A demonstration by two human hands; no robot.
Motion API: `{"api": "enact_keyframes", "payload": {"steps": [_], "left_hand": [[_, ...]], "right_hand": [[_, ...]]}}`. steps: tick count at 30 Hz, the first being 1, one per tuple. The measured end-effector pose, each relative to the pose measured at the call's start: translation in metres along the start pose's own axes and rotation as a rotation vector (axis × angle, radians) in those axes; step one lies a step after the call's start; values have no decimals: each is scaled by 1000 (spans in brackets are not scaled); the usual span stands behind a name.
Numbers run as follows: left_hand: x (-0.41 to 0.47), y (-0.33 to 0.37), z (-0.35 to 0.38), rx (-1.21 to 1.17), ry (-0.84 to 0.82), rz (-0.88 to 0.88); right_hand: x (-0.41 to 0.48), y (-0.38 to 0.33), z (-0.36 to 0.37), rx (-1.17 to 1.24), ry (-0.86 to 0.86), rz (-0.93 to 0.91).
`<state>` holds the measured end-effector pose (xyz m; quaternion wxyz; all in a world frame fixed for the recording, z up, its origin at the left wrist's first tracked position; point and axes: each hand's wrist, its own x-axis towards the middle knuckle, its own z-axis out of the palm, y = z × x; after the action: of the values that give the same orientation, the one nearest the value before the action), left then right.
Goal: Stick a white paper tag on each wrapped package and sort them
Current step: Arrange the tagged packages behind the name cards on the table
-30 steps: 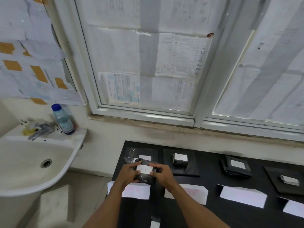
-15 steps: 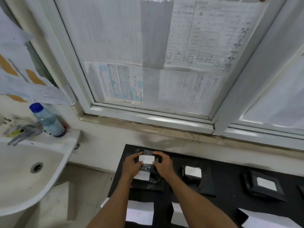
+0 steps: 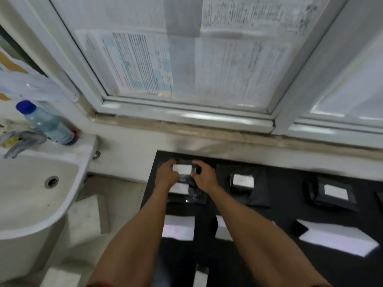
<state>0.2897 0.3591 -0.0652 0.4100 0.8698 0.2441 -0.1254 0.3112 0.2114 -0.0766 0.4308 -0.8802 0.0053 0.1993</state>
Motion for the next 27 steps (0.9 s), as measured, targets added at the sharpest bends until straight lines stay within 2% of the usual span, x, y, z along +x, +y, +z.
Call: {"api": "enact_keyframes", "payload": {"steps": [4,10,14,16,20,24,27], "left_hand": [[-26,0,6,42,49,3],[-114,3,21,-22,136,248],[-171,-28,41,26,98,336],[-199,-45,51,45,46,311],[-246,-87,70,100,-96,141],[-285,-121,85,-9,-189,-148],[-302,-144,99,-16,-248,-204]], "right_hand": [[-33,-9,-6,15,111,-39],[-96,-4,-10,64,217,-16],[-155,11,-1,93,332,-47],[-189,24,6,106,348,-42],[-248,67,33,95,341,130],[-294,114,61,140,124,432],[-307,149,92,234,29,474]]}}
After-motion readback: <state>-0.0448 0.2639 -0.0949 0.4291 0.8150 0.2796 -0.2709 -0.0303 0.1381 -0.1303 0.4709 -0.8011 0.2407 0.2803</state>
